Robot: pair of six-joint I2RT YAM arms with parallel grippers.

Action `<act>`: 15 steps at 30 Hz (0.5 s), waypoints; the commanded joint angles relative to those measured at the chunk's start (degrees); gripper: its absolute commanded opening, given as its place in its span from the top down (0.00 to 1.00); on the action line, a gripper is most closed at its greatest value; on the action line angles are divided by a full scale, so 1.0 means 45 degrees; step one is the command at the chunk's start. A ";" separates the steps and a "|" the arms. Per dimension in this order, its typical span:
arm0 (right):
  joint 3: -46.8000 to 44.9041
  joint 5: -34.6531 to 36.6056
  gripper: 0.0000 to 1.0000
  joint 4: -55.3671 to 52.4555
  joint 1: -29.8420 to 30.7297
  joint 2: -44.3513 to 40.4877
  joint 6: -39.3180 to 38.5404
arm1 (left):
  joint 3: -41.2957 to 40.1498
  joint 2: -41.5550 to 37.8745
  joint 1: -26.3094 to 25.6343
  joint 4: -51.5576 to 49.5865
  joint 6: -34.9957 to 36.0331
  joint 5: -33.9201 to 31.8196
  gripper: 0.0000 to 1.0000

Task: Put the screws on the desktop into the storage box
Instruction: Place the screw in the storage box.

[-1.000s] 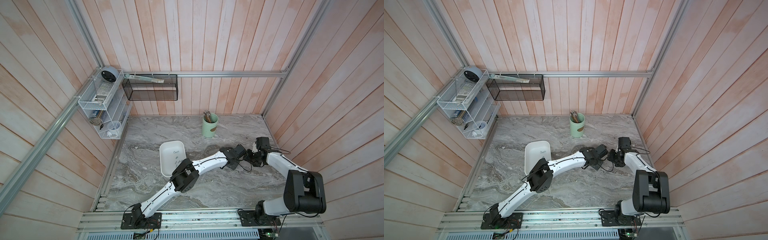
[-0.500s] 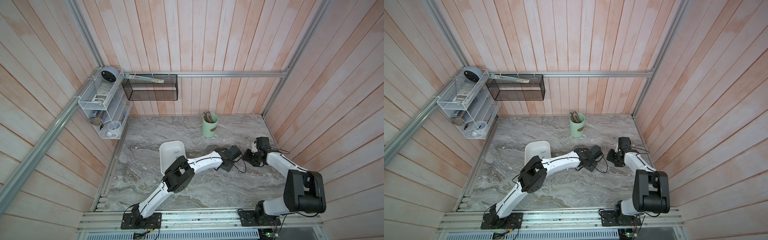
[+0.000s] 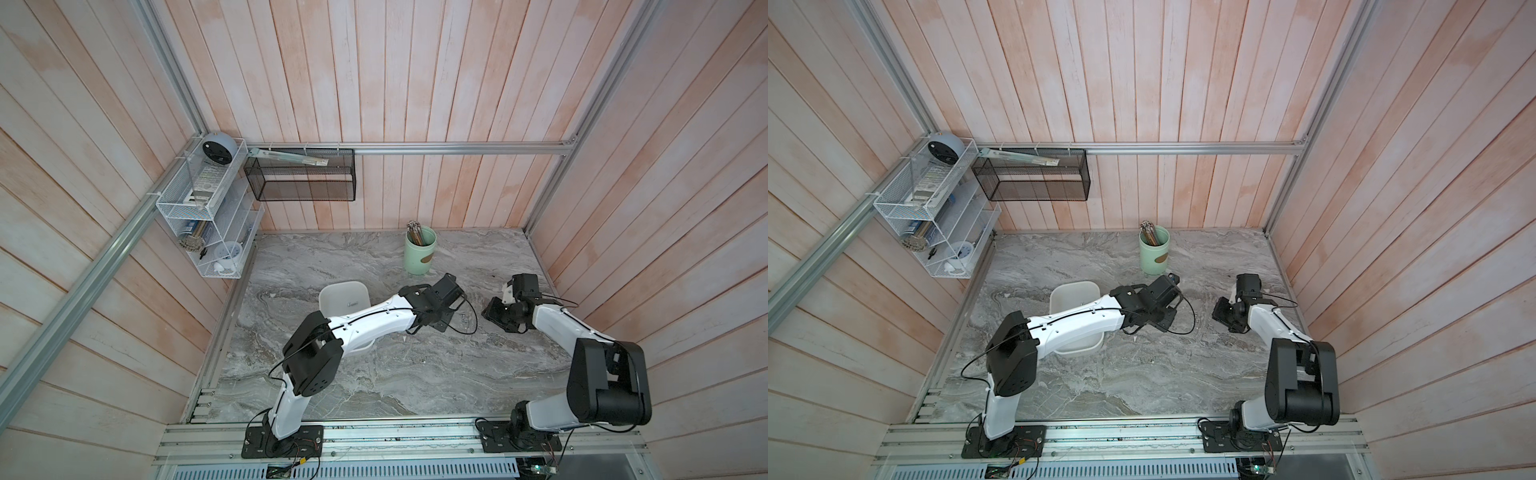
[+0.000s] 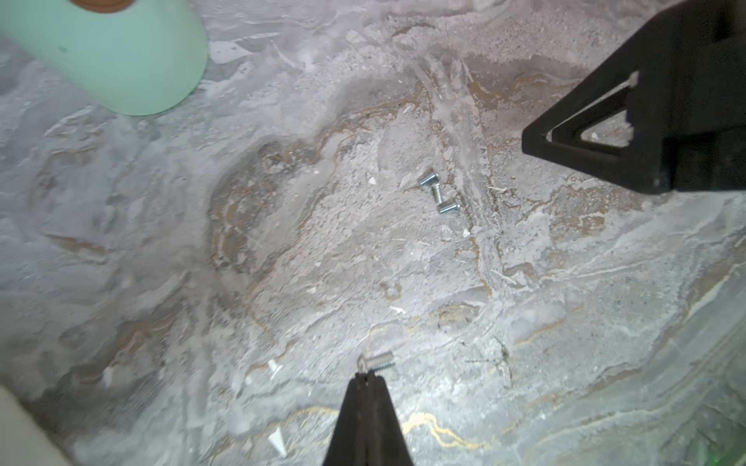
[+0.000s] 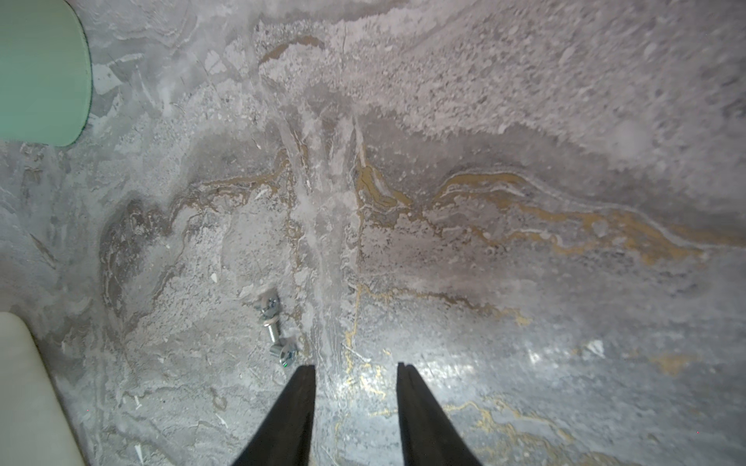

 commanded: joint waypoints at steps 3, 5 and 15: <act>-0.0158 -0.0311 0.60 0.0136 0.0072 0.0304 -0.0025 | -0.2351 -0.2652 0.0863 -0.0202 -0.0346 -0.1281 1.00; -0.0140 -0.0318 0.60 0.0211 0.0168 0.0432 0.0016 | -0.3614 -0.3896 0.1239 -0.0051 -0.0474 -0.1371 1.00; 0.0490 0.0348 0.60 -0.0272 0.1115 0.0643 -0.0206 | -0.8108 -0.7875 0.3676 0.0005 -0.1559 -0.2144 1.00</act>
